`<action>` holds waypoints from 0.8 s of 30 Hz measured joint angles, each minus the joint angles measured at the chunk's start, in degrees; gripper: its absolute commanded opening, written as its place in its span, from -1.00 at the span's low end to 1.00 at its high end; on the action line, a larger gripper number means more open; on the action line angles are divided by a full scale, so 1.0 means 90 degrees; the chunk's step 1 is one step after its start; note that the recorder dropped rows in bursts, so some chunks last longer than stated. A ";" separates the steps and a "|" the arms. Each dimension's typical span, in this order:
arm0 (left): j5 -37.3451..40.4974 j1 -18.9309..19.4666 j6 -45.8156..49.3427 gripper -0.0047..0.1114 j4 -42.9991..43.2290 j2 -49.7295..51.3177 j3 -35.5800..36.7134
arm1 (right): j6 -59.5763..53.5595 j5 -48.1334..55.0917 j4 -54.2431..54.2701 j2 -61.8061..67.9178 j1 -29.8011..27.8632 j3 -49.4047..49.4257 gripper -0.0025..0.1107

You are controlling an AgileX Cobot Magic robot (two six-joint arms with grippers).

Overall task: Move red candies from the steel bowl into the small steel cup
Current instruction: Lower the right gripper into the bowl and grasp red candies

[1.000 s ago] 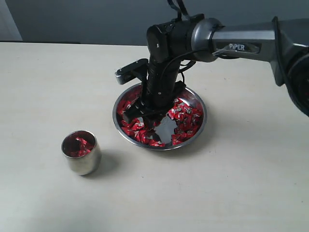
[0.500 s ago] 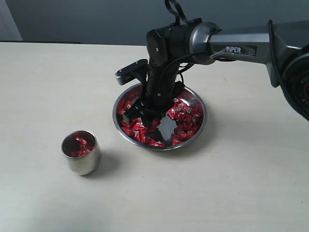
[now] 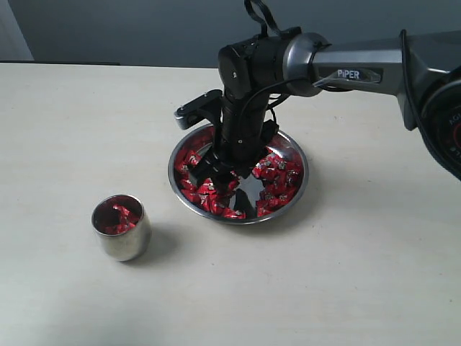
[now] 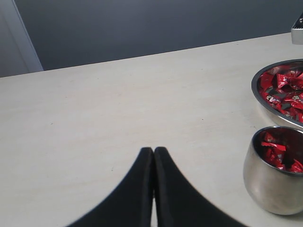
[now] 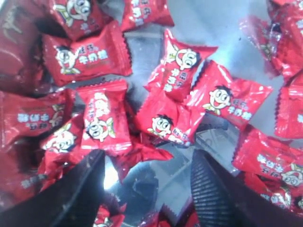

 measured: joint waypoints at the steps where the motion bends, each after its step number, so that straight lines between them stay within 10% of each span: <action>1: 0.0000 0.0000 0.0000 -0.91 0.0000 0.0000 0.0000 | 0.0000 0.0000 0.0000 0.0000 0.0000 0.0000 -0.02; 13: 0.0000 0.0000 0.0000 -0.91 0.0000 0.0000 0.0000 | 0.0000 -0.0001 0.0000 0.0216 0.0000 0.0000 -0.07; 24: 0.0000 0.0000 0.0000 -0.91 0.0000 0.0000 0.0000 | 0.0009 0.0032 0.0000 0.0233 0.0000 0.0000 -0.95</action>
